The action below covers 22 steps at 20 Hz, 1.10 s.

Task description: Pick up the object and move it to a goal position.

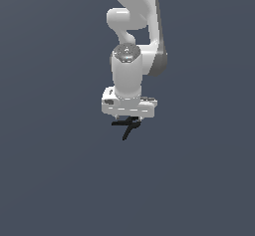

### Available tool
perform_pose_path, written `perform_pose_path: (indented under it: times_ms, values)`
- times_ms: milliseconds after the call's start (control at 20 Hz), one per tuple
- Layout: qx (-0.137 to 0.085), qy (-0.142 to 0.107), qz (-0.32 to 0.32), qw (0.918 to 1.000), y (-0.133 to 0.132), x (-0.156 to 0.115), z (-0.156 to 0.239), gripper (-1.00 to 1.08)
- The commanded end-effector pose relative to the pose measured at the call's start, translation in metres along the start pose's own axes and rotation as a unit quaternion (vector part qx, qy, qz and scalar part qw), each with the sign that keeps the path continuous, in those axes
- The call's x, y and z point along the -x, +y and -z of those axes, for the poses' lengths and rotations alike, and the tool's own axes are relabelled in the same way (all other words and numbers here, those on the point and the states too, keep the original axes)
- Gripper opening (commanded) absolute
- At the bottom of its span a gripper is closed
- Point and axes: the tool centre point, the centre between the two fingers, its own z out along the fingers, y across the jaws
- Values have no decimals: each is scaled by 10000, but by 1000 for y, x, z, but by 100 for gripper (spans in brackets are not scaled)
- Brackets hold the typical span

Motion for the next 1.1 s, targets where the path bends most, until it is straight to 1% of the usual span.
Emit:
perform_pose_path:
  times_ms: [0, 250, 500, 750, 1050]
  values:
    - [-1, -13, -279, 9996, -1, 4, -6, 100]
    - [3, -42, -945, 9955, -2, 13, -21, 100]
    - [19, -66, -1621, 9868, -3, 22, -36, 100]
    - [44, -83, -2291, 9734, -3, 32, -50, 100]
    - [85, -94, -3076, 9514, -3, 44, -65, 100]
